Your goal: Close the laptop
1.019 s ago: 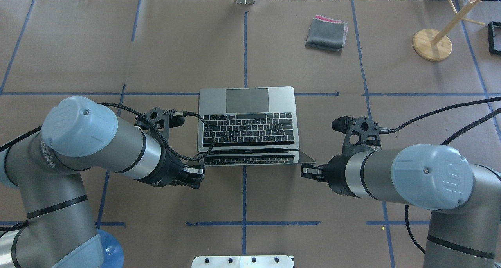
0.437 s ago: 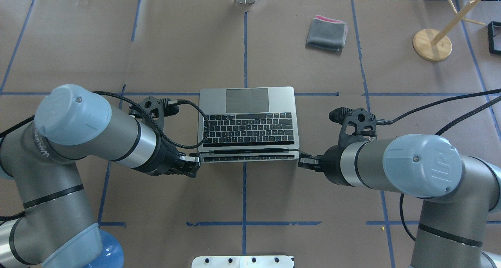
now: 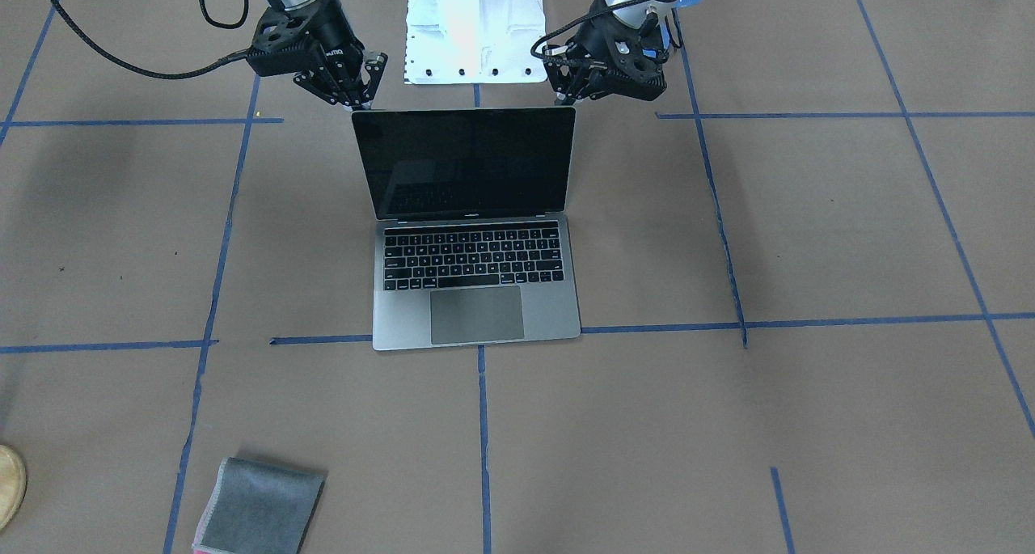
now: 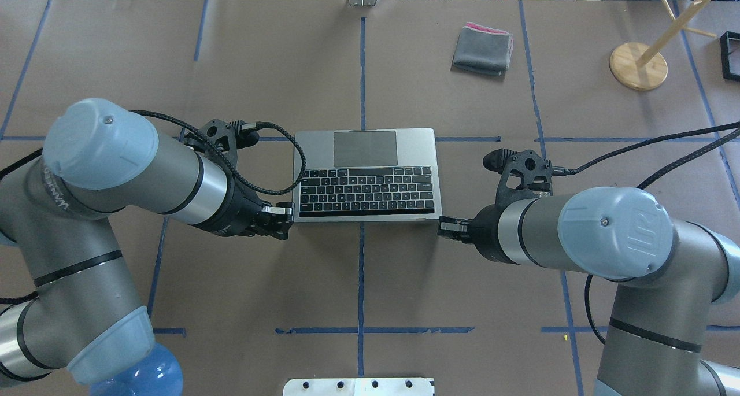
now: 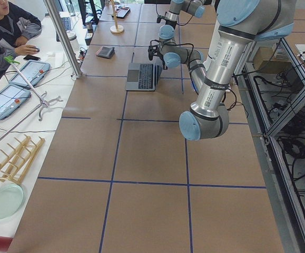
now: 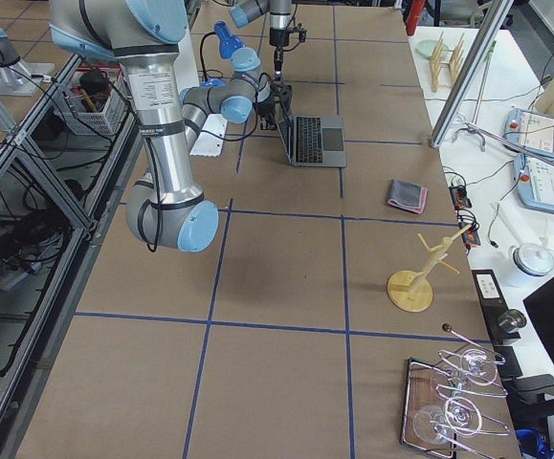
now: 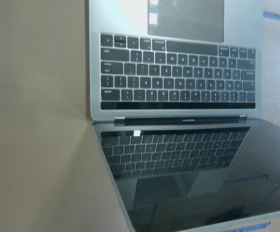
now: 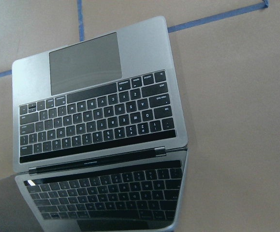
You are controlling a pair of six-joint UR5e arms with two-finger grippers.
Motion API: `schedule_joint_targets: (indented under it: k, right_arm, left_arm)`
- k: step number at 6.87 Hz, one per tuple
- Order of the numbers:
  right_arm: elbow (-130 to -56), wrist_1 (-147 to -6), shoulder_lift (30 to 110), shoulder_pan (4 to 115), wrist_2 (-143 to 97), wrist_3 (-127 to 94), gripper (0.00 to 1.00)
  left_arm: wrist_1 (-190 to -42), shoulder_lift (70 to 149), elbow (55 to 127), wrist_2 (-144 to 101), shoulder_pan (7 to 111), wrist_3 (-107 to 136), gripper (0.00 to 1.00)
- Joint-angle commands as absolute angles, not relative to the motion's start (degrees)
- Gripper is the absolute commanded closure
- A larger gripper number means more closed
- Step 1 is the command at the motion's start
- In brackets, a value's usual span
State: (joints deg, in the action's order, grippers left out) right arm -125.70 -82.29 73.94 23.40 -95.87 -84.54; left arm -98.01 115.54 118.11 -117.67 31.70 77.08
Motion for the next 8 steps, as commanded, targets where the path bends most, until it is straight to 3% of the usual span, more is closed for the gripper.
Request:
schedule_joint_targets:
  k: [1, 8]
  right_arm:
    - [-124.11, -82.61, 72.00, 24.95, -96.15, -84.38, 1.00]
    - [-113.22, -83.94, 63.29, 31.99, -97.29, -82.09, 1.00]
  left_arm:
    - [-97.91, 117.06, 115.77, -117.60, 33.04, 77.08, 1.00]
    - [-98.26, 122.86, 106.89, -117.69, 37.96, 76.82, 1.00]
